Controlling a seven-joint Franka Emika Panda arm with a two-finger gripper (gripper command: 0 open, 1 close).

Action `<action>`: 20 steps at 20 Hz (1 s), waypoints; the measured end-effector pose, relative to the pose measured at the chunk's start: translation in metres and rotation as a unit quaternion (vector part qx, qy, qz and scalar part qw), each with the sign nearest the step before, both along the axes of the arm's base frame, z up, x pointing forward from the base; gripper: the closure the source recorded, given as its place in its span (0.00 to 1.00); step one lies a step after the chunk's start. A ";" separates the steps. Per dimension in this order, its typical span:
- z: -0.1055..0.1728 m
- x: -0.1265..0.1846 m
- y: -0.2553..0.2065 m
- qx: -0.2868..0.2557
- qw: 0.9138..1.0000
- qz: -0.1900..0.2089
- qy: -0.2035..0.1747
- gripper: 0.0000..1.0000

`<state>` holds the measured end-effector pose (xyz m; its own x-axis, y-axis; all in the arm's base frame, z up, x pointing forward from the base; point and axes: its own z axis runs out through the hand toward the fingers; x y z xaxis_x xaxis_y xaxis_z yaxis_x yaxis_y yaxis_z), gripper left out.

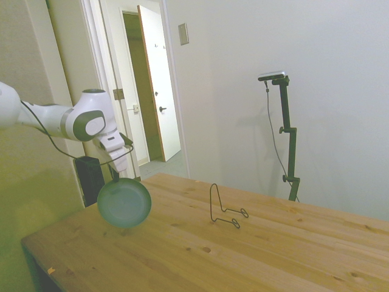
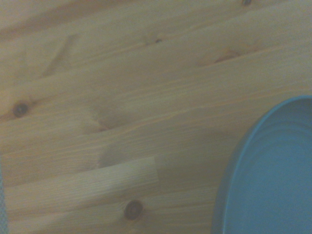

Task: Load the plate

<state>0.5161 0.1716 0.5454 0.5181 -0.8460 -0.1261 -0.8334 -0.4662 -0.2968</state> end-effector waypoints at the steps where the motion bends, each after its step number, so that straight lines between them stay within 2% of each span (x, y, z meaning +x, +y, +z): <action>1: 0.012 0.001 -0.007 0.008 1.000 0.000 0.000 1.00; 5: 0.053 0.009 -0.046 0.032 0.999 -0.003 -0.002 1.00; 9: 0.078 0.022 -0.101 0.049 0.999 -0.012 0.004 1.00; 20: 0.103 0.088 -0.249 0.118 0.992 -0.044 0.022 1.00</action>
<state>0.6041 -0.0772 0.6488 0.4327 -0.8323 -0.3466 -0.8825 -0.3124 -0.3516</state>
